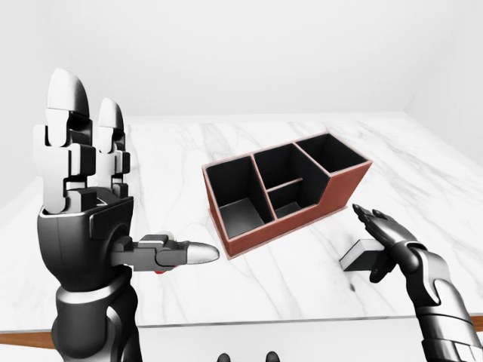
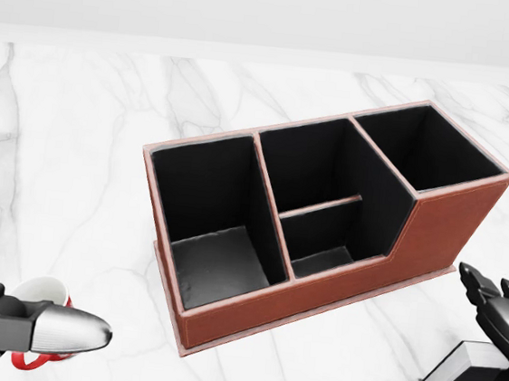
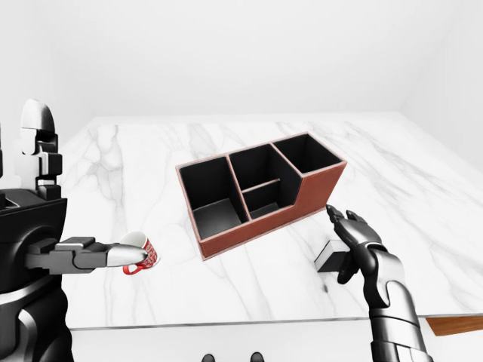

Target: Pick up the book and place it in the back compartment of the caddy.

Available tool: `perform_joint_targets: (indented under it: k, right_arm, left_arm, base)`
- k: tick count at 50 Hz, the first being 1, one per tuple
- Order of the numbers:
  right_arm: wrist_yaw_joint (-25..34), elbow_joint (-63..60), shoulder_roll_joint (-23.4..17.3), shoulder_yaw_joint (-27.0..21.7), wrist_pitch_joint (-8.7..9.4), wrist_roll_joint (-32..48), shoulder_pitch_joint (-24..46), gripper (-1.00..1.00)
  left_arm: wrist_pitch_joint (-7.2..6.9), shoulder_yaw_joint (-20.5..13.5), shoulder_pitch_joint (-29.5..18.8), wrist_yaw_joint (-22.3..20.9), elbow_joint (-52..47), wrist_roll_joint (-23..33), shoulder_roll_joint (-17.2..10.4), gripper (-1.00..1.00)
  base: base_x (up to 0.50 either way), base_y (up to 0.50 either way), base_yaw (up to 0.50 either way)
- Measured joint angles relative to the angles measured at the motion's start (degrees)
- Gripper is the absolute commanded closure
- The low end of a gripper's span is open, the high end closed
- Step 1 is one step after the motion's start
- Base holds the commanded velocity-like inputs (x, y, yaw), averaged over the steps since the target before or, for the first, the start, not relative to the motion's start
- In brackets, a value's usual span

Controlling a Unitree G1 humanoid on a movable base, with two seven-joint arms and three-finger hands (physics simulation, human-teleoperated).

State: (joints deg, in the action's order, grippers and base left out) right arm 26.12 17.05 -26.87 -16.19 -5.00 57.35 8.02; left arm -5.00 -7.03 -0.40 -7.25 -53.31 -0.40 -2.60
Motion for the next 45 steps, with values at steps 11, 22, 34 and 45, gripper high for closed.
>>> perform_joint_targets:
  k: [11,22,34,45]
  right_arm:
    - [-0.96,1.71,-0.38,0.27,0.00,0.24,0.17,-1.00]
    - [-1.34,2.48,-0.69,0.28,0.00,0.29,0.18,-1.00]
    - [-1.80,3.37,-1.02,0.29,0.00,0.36,0.22,-1.00]
    - [-0.44,2.72,-0.95,0.13,0.00,0.08,0.19,1.00]
  left_arm:
    - [0.00,0.01,0.01,-0.01,0.11,0.06,0.00,-1.00]
    - [0.00,0.28,0.17,-0.01,0.26,0.25,0.04,-1.00]
    - [0.00,0.46,0.27,-0.04,0.31,0.43,0.10,-1.00]
    - [0.00,0.35,0.18,-0.06,0.43,0.43,0.10,-1.00]
  base:
    - [0.00,0.00,0.00]
    - [0.00,0.00,0.00]
    - [0.00,0.00,0.00]
    - [0.00,0.00,0.00]
